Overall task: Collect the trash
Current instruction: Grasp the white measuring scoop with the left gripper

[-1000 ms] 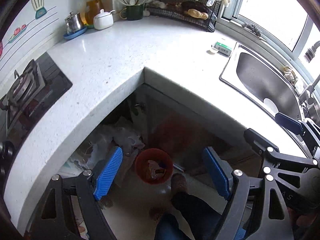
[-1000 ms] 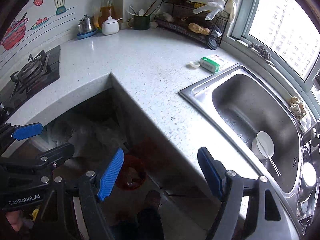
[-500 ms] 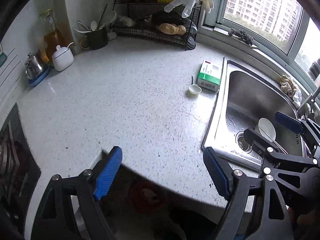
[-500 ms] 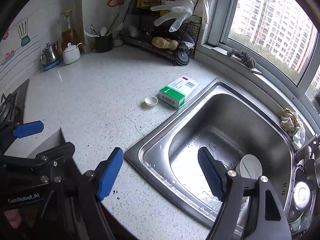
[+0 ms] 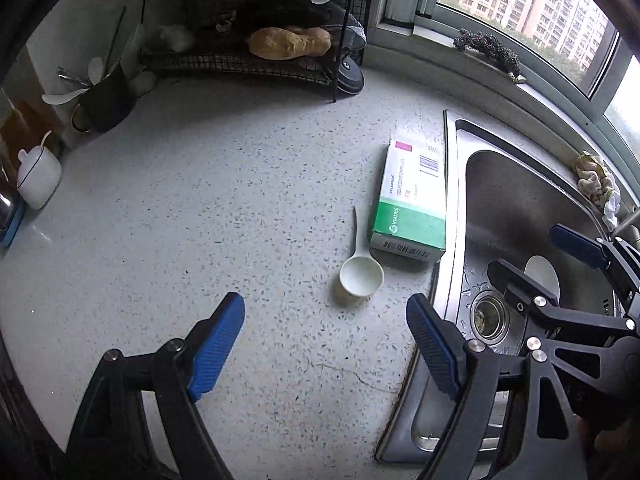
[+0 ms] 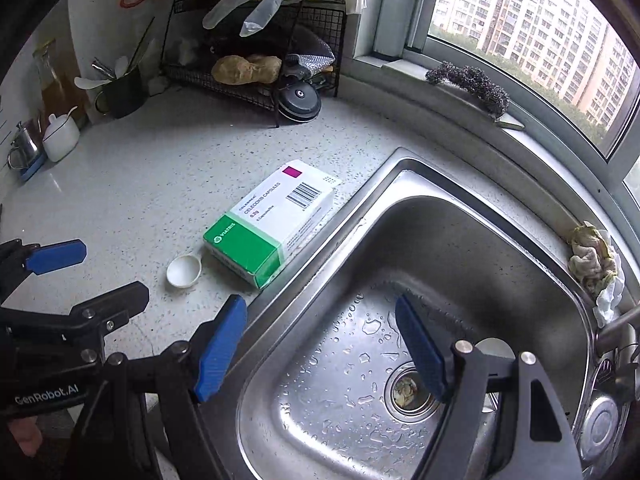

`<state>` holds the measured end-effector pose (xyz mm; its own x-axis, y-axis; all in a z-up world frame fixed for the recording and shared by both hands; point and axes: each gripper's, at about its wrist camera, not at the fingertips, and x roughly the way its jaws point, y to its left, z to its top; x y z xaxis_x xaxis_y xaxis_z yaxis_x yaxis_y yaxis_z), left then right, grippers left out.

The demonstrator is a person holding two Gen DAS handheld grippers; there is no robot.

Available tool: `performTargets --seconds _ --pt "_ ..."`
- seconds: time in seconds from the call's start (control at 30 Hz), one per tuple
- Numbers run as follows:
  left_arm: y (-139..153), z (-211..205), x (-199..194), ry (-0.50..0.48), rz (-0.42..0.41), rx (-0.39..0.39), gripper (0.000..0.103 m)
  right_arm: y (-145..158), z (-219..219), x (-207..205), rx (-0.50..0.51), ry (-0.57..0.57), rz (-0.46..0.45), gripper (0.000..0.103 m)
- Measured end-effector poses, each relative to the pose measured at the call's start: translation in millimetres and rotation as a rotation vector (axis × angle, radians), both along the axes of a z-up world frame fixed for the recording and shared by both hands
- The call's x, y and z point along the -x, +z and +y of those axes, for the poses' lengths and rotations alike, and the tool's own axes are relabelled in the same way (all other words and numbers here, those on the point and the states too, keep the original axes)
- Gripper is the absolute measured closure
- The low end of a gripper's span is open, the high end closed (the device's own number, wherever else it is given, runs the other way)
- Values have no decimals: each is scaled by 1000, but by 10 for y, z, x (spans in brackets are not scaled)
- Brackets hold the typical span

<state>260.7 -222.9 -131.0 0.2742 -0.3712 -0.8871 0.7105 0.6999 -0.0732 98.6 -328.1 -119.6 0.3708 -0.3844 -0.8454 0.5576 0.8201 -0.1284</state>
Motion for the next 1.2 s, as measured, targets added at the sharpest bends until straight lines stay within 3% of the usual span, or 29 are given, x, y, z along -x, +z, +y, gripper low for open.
performTargets --seconds 0.37,0.63,0.7,0.83,0.93,1.2 --pt "-357 -433 -197 -91 79 -74 21 -291 -336 -44 -77 -55 59 28" --pt "-421 -585 -262 -101 89 -71 21 -256 -412 -26 -83 -84 50 28" --pt "-420 -593 -274 -101 78 -71 26 -245 -409 -28 -88 -82 46 28" --pt "-382 -633 -206 -134 57 -69 57 -212 -398 -88 -127 -67 11 28" --pt "-366 -617 -169 -130 64 -59 74 -184 -372 -113 -130 -59 5 28" --pt "-253 -428 -266 -50 66 -46 74 -93 -285 -221 -160 -20 -9 28"
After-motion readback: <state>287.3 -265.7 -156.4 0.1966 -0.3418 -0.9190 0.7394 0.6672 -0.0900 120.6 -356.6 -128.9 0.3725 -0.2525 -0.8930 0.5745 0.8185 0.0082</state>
